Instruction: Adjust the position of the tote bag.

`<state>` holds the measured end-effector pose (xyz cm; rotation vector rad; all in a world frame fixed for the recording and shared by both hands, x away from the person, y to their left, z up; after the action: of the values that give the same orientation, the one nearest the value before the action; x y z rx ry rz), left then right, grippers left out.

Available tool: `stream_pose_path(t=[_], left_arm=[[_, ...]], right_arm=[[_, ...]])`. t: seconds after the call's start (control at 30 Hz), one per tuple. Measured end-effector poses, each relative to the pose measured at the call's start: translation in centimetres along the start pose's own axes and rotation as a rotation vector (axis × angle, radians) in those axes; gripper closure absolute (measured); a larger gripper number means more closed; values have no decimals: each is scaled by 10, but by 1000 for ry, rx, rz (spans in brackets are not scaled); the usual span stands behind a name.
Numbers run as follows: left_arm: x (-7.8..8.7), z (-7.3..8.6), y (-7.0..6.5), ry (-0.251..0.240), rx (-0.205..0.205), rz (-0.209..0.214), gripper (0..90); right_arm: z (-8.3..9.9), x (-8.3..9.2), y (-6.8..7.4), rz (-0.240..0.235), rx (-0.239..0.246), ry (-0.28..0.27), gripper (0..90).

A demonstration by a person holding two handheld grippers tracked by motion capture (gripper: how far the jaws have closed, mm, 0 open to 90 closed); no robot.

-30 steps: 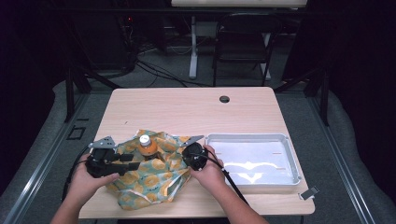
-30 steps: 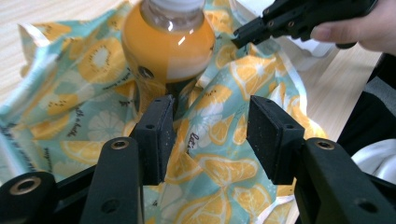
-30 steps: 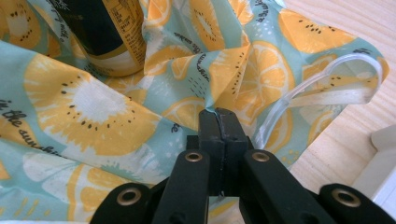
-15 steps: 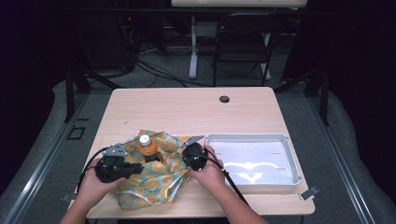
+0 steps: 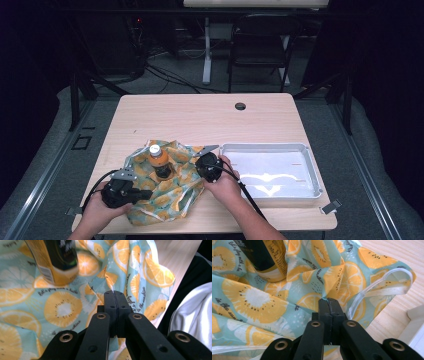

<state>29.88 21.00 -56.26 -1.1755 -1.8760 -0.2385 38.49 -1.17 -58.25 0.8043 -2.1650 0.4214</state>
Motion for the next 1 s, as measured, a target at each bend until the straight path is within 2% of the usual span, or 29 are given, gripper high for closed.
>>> stream_pose_path(t=[0.17, 0.2, 0.23, 0.33, 0.4, 0.43, 0.57, 0.73, 0.83, 0.87, 0.97, 1.0], left_arm=[[-8, 7, -2, 34, -6, -3, 900], [-9, 8, -3, 34, -1, 12, 900], [-9, 9, -2, 34, 0, 3, 900], [-10, 10, -2, 29, 0, 15, 900], [-10, 9, -3, 26, -10, -1, 900], [-11, 9, -4, 23, -9, 12, 900], [-13, 8, -5, 26, -14, 13, 900], [-14, 8, -5, 24, -17, 18, 900], [-14, 8, -5, 22, -17, 18, 900], [-14, 8, -5, 22, -17, 5, 900], [-14, 9, -4, 26, -15, 19, 900], [-14, 9, -3, 26, -13, 7, 900]], right_arm=[[2, 2, 1, 12, 15, 7, 900], [2, 2, 1, 13, 14, 8, 900], [2, 3, 1, 14, 12, 7, 900], [3, 4, 2, 11, 10, 6, 900], [0, 8, 3, 2, -4, -28, 841], [-3, 12, 4, -7, -14, -51, 827], [-14, 26, 11, -25, -19, -127, 771], [-22, 30, 32, -90, 16, -141, 760], [-24, 23, 42, -136, 28, -112, 757], [-25, 20, 45, -153, 24, -112, 755], [-23, 14, 54, -196, 36, -81, 753], [-21, 13, 56, -206, 49, -65, 754]])
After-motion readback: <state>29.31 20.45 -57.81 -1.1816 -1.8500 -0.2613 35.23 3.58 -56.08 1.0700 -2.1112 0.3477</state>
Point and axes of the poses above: each handheld gripper's, and its own axes: x roughly backward along the jaws, z roughly out of its underside, y roughly to its left, the point moved 6 cm from there along -x, roughly forward along the jaws, and after that the axes turned 4 degrees about z, right-handed, at the moved point
